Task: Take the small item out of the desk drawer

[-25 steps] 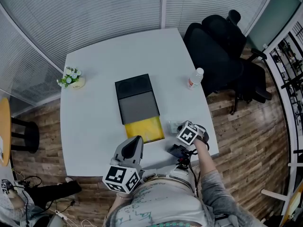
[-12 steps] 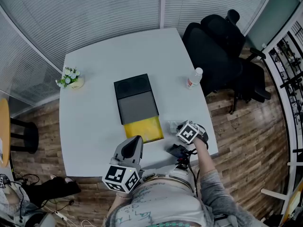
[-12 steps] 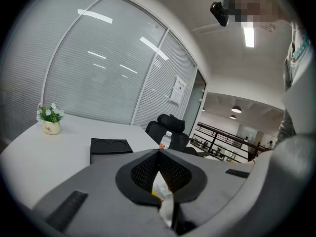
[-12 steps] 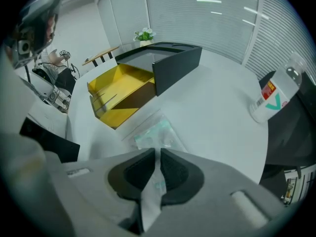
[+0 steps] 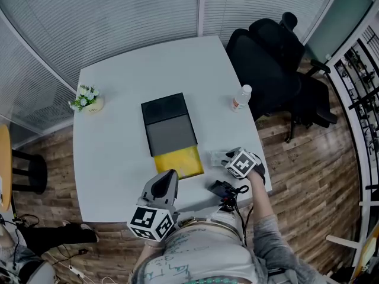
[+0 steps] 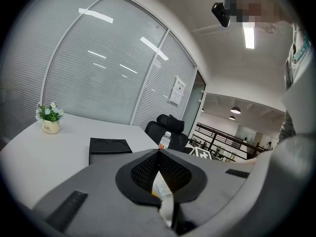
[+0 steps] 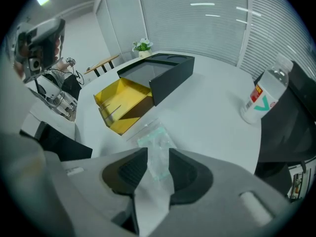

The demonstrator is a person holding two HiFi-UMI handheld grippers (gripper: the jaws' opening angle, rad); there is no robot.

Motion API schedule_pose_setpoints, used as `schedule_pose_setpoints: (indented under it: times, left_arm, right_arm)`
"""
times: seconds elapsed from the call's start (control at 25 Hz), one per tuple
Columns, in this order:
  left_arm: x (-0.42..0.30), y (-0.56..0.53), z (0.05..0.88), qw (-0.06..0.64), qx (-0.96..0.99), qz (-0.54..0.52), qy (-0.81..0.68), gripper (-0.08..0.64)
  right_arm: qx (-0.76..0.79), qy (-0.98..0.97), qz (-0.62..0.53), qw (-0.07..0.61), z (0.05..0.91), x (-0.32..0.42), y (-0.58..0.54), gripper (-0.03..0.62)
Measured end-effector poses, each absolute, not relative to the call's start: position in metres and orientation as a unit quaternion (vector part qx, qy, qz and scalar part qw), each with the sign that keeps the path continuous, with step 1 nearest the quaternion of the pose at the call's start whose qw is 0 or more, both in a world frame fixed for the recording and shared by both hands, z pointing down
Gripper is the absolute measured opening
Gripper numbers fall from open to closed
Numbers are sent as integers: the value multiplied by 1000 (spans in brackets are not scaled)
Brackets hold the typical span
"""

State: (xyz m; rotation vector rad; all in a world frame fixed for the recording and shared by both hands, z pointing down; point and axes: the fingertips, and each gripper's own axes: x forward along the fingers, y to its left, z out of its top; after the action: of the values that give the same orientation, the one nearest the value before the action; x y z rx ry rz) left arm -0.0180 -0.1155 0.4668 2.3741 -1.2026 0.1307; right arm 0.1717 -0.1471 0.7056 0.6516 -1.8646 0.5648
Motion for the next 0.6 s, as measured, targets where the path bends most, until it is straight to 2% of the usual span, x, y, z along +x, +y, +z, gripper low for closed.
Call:
schedule_pose_setpoints:
  times: [0.36, 0.52, 0.6]
  left_arm:
    - [-20, -115, 468, 240, 866, 46, -436, -3]
    - [-20, -113, 467, 241, 867, 46, -435, -3]
    - [-20, -112, 468, 243, 867, 45, -434, -3]
  right_arm:
    - [267, -776, 221, 527, 693, 171, -146, 130]
    - [263, -783, 205, 526, 679, 164, -143, 24]
    - [253, -794, 193, 517, 669, 156, -141, 5]
